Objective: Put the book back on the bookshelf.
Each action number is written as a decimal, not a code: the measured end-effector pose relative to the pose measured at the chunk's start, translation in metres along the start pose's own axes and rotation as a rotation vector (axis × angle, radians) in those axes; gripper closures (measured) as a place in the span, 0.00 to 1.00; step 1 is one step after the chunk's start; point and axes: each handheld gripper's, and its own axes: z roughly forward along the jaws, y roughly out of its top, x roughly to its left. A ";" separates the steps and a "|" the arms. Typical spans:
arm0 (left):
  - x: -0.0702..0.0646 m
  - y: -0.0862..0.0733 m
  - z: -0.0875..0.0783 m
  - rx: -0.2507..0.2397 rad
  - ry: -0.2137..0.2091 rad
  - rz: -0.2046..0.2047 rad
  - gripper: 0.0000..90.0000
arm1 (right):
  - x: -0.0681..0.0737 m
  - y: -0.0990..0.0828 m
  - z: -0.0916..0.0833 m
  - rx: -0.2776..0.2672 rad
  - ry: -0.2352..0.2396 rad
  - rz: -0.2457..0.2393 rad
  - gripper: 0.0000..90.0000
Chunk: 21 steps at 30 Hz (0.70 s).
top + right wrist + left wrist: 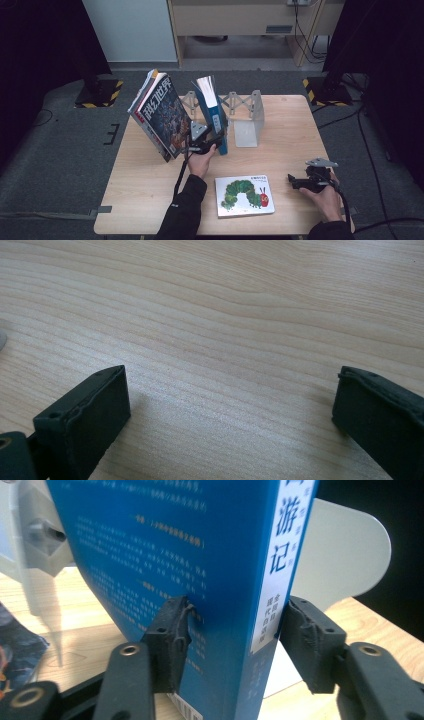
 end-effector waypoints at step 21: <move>0.036 0.040 -0.007 -0.062 0.080 -0.082 0.39 | 0.000 0.000 0.000 0.003 0.005 -0.003 0.02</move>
